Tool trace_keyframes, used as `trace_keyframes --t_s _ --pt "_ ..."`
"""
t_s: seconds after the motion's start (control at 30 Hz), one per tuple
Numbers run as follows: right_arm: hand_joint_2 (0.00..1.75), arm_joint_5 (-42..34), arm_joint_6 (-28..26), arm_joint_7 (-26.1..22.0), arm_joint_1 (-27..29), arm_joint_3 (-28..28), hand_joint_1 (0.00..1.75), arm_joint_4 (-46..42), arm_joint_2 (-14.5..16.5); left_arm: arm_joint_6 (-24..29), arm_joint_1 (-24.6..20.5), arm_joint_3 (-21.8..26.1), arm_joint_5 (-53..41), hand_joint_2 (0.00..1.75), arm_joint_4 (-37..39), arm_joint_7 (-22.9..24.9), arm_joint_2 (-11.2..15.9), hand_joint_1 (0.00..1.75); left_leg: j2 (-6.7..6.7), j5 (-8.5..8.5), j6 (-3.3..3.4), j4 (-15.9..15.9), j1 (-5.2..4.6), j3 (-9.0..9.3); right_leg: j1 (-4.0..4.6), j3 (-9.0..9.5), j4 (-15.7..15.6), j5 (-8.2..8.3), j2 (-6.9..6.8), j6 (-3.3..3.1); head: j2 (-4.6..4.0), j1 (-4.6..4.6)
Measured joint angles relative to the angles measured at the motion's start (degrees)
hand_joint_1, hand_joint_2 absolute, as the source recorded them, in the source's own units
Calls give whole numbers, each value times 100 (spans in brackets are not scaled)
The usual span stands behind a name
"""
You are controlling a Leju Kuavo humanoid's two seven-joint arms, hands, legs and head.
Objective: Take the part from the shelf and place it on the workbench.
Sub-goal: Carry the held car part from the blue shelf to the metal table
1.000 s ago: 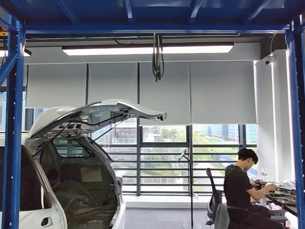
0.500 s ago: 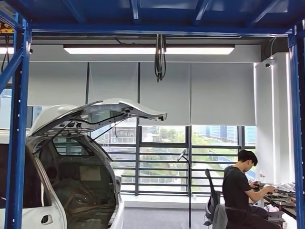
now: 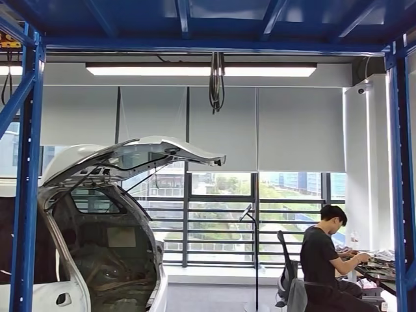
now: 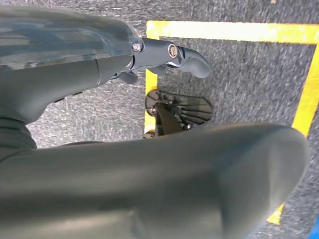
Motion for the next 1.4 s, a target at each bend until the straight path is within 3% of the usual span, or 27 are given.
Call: trace_keyframes --t_s 0.07,0.1,0.17,0.23,0.27,0.3,0.37,0.4,0.43,0.53,0.6,0.67,0.7,0.73,0.77,0.8,0.87,0.9,0.97,1.03,1.07,1.13,1.2,1.23,1.3,1.37,1.4 --pt "175 -7 -3 0 -3 2 175 0 -1 1 1 1 -1 175 0 2 -1 0 -3 -139 -56 97 4 -49 -26 -42 -45 68 -19 -87 -1 0" --pt "175 -11 -4 -1 -5 3 175 0 0 2 1 1 -1 175 0 2 -1 0 -5 -320 -78 285 10 -116 -40 -75 -65 109 -32 -129 -1 1" --pt "175 -15 -5 -1 0 7 175 4 0 2 0 1 -1 175 0 2 -1 0 -5 -792 -117 981 27 -349 -36 -176 -63 183 -44 -163 -1 1" --pt "175 -16 -5 -1 10 10 175 10 0 2 2 1 -1 175 0 4 -1 0 -6 -1033 -146 1503 43 -463 -32 -291 -56 266 -50 -155 -1 1" --pt "175 -17 -5 -1 12 11 175 13 0 2 2 2 -2 175 0 5 -1 0 -6 -991 -154 1450 53 -369 -33 -344 -53 306 -49 -142 -1 1" --pt "175 -21 -6 -3 13 11 175 14 0 2 -1 1 -2 175 0 5 -1 0 -6 -862 -159 1169 65 -164 -36 -390 -48 343 -46 -124 -1 1" --pt "175 -42 -6 -18 13 10 175 11 0 2 -18 1 -7 175 0 7 -1 0 -18 -572 -157 295 83 379 -33 -465 -21 410 -39 -65 -1 1" --pt "175 -56 -5 -29 11 9 175 9 0 2 -28 1 -10 175 0 7 -1 0 -31 -481 -135 -22 81 554 -28 -493 -6 447 -37 -29 -1 0" --pt "175 -68 -4 -42 10 9 175 6 0 2 -34 1 -16 175 0 7 -1 0 -46 -436 -103 -190 71 638 -25 -513 1 487 -36 9 -1 0" --pt "175 -94 8 -75 18 13 175 4 -2 3 -25 1 -26 175 0 10 -1 0 -46 -330 36 -187 37 559 -49 -552 -13 567 -33 123 -1 0" --pt "175 -120 15 -91 21 11 175 4 -5 4 -34 1 -31 175 0 11 2 0 -17 -206 134 -191 41 442 -65 -650 217 257 -30 181 -1 -1" --pt "175 -137 19 -114 20 9 175 4 -7 4 -41 1 -43 175 0 11 3 0 1 -86 194 -188 28 290 -70 -825 877 -323 -31 210 -1 -1" --pt "175 -137 20 -126 22 9 175 5 -7 4 -40 1 -51 175 0 12 3 0 7 -28 203 -183 16 211 -70 -897 1260 -536 -31 217 -1 -1" --pt "175 -133 19 -135 23 9 175 5 -7 4 -37 1 -57 175 0 13 3 0 13 27 207 -178 3 134 -69 -910 1533 -631 -31 218 -1 -1" --pt "175 -128 19 -140 23 9 175 6 -7 7 -36 1 -61 175 0 13 3 0 17 81 208 -172 -10 57 -66 -828 1621 -602 -31 211 -1 -1" --pt "175 -123 18 -143 22 9 175 6 -7 10 -37 1 -62 175 0 13 3 0 19 134 208 -166 -24 -15 -58 -637 1485 -481 -31 190 -1 -2" --pt "175 -109 9 -150 12 9 175 -2 -5 16 -38 1 -63 175 0 13 -4 0 17 229 196 -159 -49 -120 -18 -5 698 -244 -29 92 -1 -1" --pt "175 -89 -4 -161 5 9 175 -15 -3 17 -38 1 -66 175 0 13 -9 0 16 272 179 -156 -60 -152 7 310 236 -219 -34 36 -1 0" --pt "175 -44 -33 -185 -5 9 175 -45 2 14 -38 1 -75 175 0 13 -20 0 18 362 117 -158 -56 -196 60 643 -311 -267 -36 -41 -1 3" --pt "175 -46 -32 -192 0 9 175 -56 4 11 -30 1 -84 175 0 13 -20 0 18 435 45 -172 -36 -233 68 633 -427 -207 -45 -88 0 3" --pt "175 -66 -12 -189 5 9 175 -54 4 13 -26 1 -89 175 0 13 -21 0 10 370 17 -138 -32 -266 57 590 -449 -141 -58 -126 2 4" --pt "175 -130 58 -195 18 10 175 -47 1 10 -21 1 -107 175 0 15 -20 0 -8 -63 -35 219 -18 -400 29 450 -483 5 -84 -191 2 5" --pt "175 -199 145 -247 51 5 175 -35 -15 0 -20 1 -126 175 0 16 -19 0 -13 -580 -92 938 6 -574 33 272 -469 120 -93 -210 2 7" --pt "175 -219 178 -284 72 3 175 -29 -23 -4 -18 1 -130 175 0 15 -18 0 -13 -673 -116 1258 19 -618 33 186 -456 171 -97 -204 2 7" --pt "175 -227 238 -352 101 0 175 -22 -34 -7 -15 1 -134 175 0 15 -16 0 -12 -459 -148 1419 45 -498 29 11 -403 263 -102 -178 1 7" --pt "175 -193 285 -399 108 0 175 -22 -45 -10 -22 1 -137 175 0 15 -12 0 -13 -163 -159 818 72 -21 22 -151 -307 323 -96 -136 0 7" --pt "175 -169 305 -420 106 -1 175 -24 -56 -12 -28 1 -140 175 0 14 -10 0 -16 -152 -146 393 73 266 26 -217 -246 341 -94 -112 -1 7"
